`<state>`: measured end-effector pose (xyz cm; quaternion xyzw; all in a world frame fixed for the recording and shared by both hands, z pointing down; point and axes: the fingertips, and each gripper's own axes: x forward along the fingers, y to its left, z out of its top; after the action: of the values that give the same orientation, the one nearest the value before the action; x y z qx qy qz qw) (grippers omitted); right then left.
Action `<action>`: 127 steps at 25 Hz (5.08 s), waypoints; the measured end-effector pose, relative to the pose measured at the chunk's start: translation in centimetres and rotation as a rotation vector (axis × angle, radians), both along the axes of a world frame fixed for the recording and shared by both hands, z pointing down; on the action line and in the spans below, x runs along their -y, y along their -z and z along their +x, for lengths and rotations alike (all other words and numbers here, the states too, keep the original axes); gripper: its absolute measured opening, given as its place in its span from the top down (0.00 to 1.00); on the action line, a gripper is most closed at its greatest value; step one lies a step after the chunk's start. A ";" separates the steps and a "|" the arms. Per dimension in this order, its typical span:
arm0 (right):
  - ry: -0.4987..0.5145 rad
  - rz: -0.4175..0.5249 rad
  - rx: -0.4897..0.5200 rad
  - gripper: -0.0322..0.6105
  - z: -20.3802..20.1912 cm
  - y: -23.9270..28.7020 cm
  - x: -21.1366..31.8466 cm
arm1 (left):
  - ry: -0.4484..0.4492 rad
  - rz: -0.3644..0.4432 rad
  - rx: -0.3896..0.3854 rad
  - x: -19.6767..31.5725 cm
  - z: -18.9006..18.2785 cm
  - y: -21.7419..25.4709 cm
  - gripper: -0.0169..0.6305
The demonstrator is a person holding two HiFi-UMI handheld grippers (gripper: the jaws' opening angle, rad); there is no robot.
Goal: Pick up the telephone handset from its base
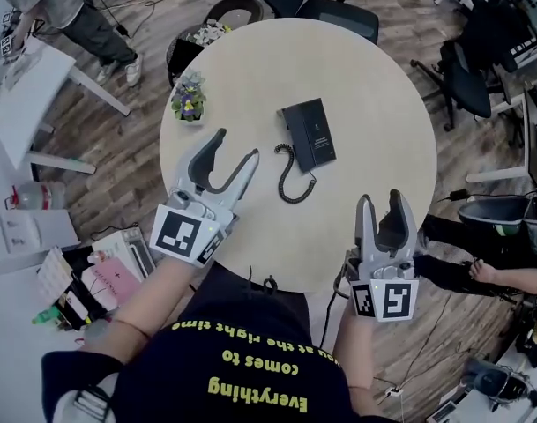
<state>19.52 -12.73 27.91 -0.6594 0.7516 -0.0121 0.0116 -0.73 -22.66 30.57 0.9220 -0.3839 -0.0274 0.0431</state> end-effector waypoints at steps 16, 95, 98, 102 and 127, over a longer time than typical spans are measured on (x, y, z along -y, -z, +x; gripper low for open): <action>0.087 -0.049 0.001 0.61 1.8 -2.3 1.7 | 0.009 -0.093 0.024 1.2 4.2 -3.7 0.59; 0.106 -0.183 0.128 0.59 5.8 -10.9 2.3 | -0.056 -0.558 0.035 6.7 15.8 -23.2 0.85; 0.103 -0.168 0.124 0.59 5.6 -10.2 2.0 | -0.070 -0.514 0.042 6.0 15.4 -21.4 0.85; 0.102 -0.144 0.113 0.59 5.3 -9.1 1.7 | -0.068 -0.449 0.046 5.3 14.4 -18.9 0.85; 0.093 0.047 0.023 0.61 3.2 1.0 -0.5 | -0.086 -0.049 0.035 -0.6 8.4 -0.9 0.85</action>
<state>22.73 -12.27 26.92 -0.6232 0.7813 -0.0025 0.0354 7.66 -22.06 31.49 0.9366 -0.3453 0.0000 0.0599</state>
